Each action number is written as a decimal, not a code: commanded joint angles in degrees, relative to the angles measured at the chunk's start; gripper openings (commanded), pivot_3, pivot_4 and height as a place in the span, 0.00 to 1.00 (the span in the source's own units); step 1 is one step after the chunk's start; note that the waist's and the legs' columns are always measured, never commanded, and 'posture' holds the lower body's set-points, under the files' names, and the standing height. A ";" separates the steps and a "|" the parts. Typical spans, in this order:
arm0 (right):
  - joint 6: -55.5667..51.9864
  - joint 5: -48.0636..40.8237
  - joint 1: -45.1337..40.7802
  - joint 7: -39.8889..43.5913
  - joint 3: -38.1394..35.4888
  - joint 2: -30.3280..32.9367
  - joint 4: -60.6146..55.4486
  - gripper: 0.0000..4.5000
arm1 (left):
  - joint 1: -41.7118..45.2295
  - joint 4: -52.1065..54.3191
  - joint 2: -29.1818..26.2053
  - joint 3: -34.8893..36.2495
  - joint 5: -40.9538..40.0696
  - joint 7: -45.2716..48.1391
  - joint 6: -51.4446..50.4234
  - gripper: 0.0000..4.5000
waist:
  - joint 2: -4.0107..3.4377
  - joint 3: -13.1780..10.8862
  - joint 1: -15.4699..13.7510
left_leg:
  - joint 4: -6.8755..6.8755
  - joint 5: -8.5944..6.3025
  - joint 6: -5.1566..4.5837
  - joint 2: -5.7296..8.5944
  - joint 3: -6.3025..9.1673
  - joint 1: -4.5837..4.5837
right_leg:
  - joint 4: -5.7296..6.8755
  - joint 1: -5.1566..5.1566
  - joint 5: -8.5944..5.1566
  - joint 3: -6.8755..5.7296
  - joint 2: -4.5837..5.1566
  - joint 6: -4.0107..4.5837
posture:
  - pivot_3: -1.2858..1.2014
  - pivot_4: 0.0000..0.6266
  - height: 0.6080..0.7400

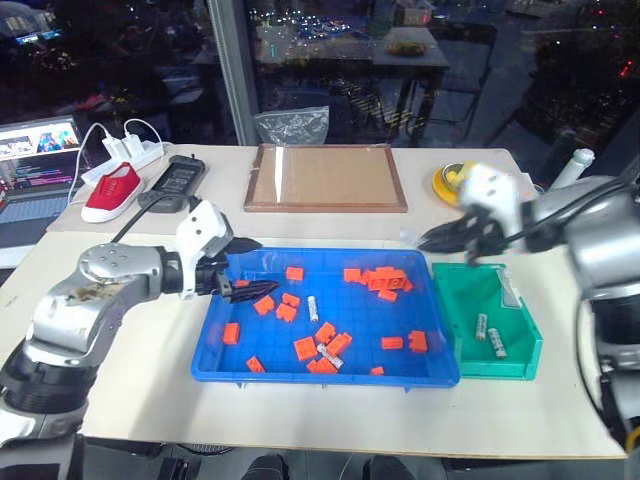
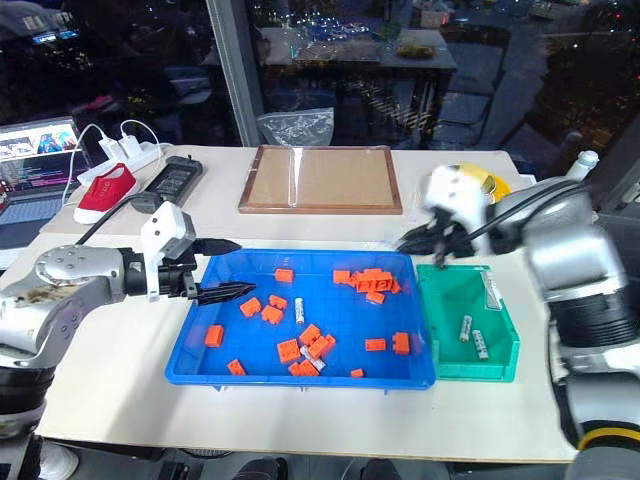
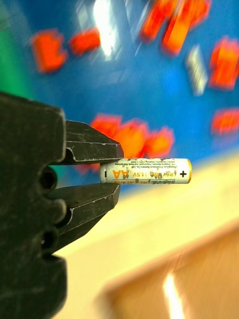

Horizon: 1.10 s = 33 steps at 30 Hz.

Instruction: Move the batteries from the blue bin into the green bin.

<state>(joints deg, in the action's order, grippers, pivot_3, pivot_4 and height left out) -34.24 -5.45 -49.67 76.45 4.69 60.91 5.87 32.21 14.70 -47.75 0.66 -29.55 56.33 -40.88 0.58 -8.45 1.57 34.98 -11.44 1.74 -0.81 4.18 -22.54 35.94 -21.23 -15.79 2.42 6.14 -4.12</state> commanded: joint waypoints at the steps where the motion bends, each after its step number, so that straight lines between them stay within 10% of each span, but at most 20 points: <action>1: 2.03 1.18 3.32 1.04 -1.83 5.99 1.25 0.06 | 3.02 -1.57 0.68 -0.73 0.38 1.87 2.45 1.00 | 0.00 0.00 0.17 | 0.00 0.00 0.00 -0.01 0.00 0.00 | -0.04 -0.01 0.00 0.00 0.00 0.00 | 0.52 0.24 1.00; 15: -1.71 1.43 15.36 -5.65 0.58 2.69 -4.66 0.06 | 5.01 -3.86 2.06 -2.77 2.16 3.69 4.13 1.00 | -0.07 -0.03 1.10 | 0.08 0.00 0.00 -0.01 -0.06 0.11 | 0.02 -0.01 0.00 0.08 -0.01 -0.01 | 0.52 0.24 1.00; 26: 1.29 3.81 6.96 -3.31 3.82 4.49 -6.85 0.95 | 3.13 -2.46 0.60 -1.08 1.98 3.41 3.39 1.00 | -0.10 -0.04 1.06 | 0.10 0.00 0.00 -0.01 -0.06 0.08 | -0.01 -0.03 0.00 0.08 0.00 -0.01 | 0.52 0.24 1.00; 33: -6.96 -4.76 -0.08 -0.14 7.54 -5.98 -18.89 0.99 | -0.34 -0.97 -2.85 1.61 1.65 3.46 2.85 1.00 | -0.10 -0.05 1.66 | 0.05 0.00 0.00 -0.06 -0.05 0.15 | 0.06 -0.04 -0.01 0.07 -0.03 -0.01 | 0.52 0.24 1.00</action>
<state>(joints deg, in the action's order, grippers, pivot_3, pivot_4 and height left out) -39.15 -7.76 -49.08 75.83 10.94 56.70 -9.63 31.87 11.84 -49.23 -0.17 -27.25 59.62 -37.80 0.48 -8.50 3.23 35.03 -11.43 1.74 -0.88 4.16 -22.39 36.02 -21.27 -15.80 2.46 6.11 -4.13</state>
